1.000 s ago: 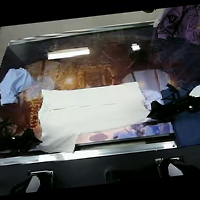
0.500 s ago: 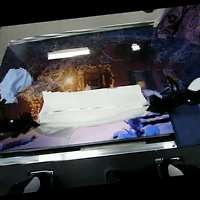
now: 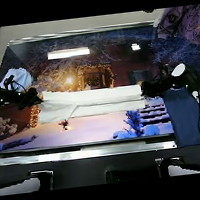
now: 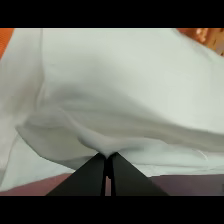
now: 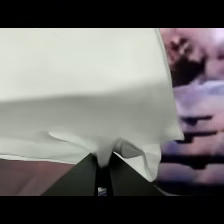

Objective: Fold the clothes and pants, and hang the long-sleeved shirts on hangers.

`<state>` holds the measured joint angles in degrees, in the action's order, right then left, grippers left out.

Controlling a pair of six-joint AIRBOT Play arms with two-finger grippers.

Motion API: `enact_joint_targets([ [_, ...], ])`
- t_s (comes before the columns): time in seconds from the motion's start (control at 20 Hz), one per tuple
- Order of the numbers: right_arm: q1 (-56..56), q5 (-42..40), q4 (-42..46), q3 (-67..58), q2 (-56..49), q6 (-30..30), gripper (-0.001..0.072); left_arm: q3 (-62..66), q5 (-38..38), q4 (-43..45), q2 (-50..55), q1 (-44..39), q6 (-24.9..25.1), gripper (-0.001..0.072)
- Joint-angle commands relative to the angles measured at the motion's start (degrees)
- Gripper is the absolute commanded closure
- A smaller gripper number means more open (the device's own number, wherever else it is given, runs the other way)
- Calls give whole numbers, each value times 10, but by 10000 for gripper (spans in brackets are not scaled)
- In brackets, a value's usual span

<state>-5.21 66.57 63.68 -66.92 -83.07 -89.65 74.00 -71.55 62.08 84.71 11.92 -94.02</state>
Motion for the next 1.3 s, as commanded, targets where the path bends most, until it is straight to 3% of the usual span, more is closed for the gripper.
enact_joint_targets([
  [0.0, 2, -38, 2, -24, -41, -2, 686, 89, 6, -7, 89, -2, 1, 693],
  [0.3, 2, -93, -47, -25, -98, 7, 666, 132, 7, -28, 174, -11, 1, 686],
  [0.35, 2, -90, -47, -25, -104, 2, 553, 132, 13, -30, 178, -14, 1, 615],
  [0.4, -2, -79, -47, -27, -104, 2, 344, 132, 23, -30, 178, -17, 1, 457],
  [0.45, -11, -54, -46, -38, -103, 2, 174, 134, 31, -30, 176, -17, -1, 371],
  [0.5, -27, -28, -47, -54, -103, 2, 63, 141, 31, -29, 174, -15, -1, 371],
  [0.55, -47, -15, -50, -66, -103, 3, 20, 151, 30, -27, 170, -14, -1, 371],
  [0.65, -101, -5, -88, -73, -106, 16, 14, 171, 30, -4, 157, -14, -6, 372],
  [0.8, -143, 44, -163, -73, -135, 83, 14, 193, 19, 12, 143, -14, -8, 371],
  [1.1, -109, 60, -192, -70, -202, 125, 18, 199, -1, 12, 139, -14, -8, 372],
  [1.25, -70, 53, -202, -70, -222, 130, 75, 199, -1, 12, 139, -14, -8, 371],
])
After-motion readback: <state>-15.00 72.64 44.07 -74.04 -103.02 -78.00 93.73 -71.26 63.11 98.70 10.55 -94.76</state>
